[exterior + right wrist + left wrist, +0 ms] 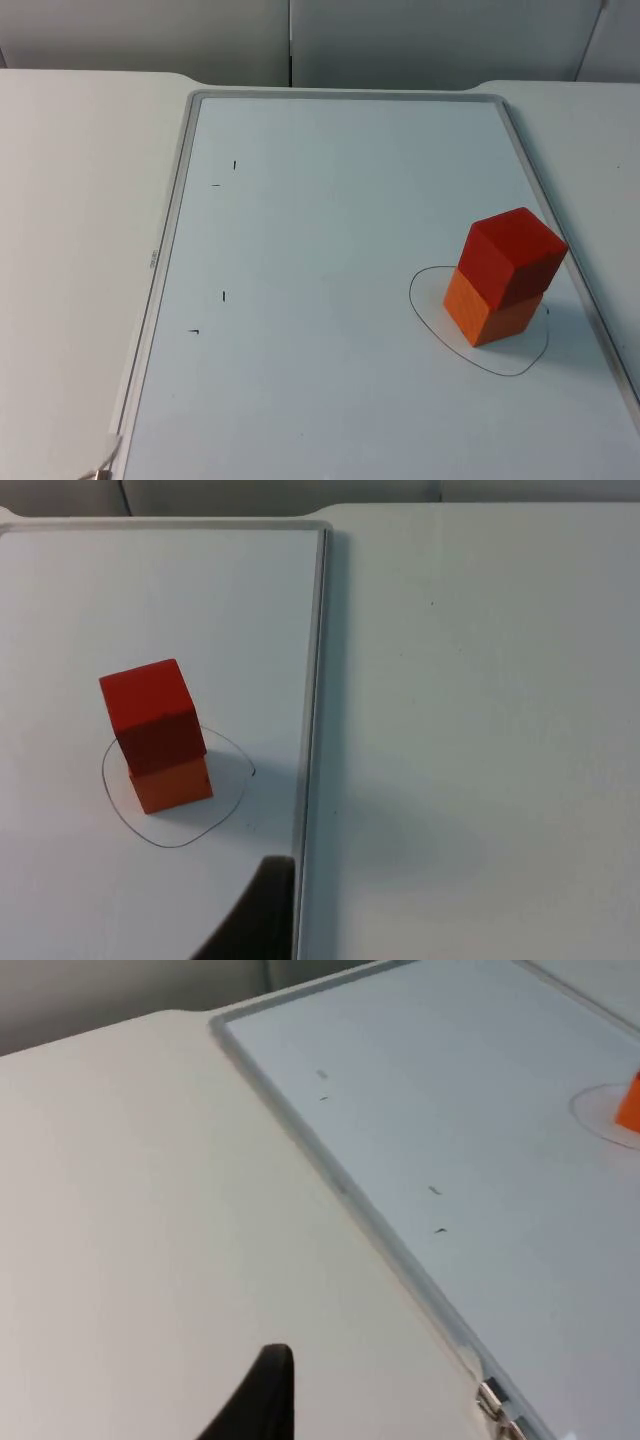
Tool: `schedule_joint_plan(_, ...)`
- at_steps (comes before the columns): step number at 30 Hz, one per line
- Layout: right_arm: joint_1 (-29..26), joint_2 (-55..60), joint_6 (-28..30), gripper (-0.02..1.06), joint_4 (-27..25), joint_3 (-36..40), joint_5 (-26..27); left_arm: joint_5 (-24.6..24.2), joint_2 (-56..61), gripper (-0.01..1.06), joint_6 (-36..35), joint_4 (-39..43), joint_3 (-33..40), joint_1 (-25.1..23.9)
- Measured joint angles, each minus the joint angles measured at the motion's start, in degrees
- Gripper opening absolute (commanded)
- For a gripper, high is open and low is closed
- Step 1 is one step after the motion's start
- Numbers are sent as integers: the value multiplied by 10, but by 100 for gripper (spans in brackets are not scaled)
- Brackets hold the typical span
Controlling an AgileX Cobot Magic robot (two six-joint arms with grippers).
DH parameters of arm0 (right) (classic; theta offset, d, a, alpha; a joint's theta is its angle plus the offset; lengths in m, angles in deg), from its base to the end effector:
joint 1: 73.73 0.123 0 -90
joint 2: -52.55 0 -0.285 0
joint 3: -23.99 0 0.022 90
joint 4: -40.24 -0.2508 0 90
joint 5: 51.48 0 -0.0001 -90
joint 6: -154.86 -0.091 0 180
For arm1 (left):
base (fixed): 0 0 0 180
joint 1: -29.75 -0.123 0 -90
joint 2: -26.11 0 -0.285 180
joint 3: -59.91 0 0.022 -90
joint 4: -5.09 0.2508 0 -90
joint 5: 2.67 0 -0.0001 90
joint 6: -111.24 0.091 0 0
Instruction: Pick up one cube with the left hand and another cube with the right hand. First place the cube in the right hand at the target position, then stack the cube in the left hand on top.
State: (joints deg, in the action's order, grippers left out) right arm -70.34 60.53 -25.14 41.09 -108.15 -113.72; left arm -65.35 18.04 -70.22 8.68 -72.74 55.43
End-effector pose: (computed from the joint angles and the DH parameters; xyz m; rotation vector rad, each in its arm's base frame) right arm -0.0067 -0.0016 0.2787 -0.0600 2.0600 0.0188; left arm -0.0050 0.0080 0.2806 0.4289 2.0217 -0.2175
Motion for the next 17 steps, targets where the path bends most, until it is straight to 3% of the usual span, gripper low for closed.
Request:
schedule_joint_plan(1, 0, 0, 0, 104, 0, 0, 0, 0, 0, 105, 0, 0, 0, 0)
schedule_joint_plan(5, 0, 0, 0, 104, 0, 0, 0, 0, 0, 105, 0, 0, 0, -109)
schedule_joint_plan(6, 0, 0, 0, 104, 0, 0, 0, 0, 0, 105, 0, 0, 0, -109)
schedule_joint_plan(10, 0, 0, 0, 104, 0, 0, 0, 0, 0, 105, 0, 0, 0, -190)
schedule_joint_plan(17, 0, 0, 0, 104, 0, 0, 0, 0, 0, 105, 0, 0, 0, -268)
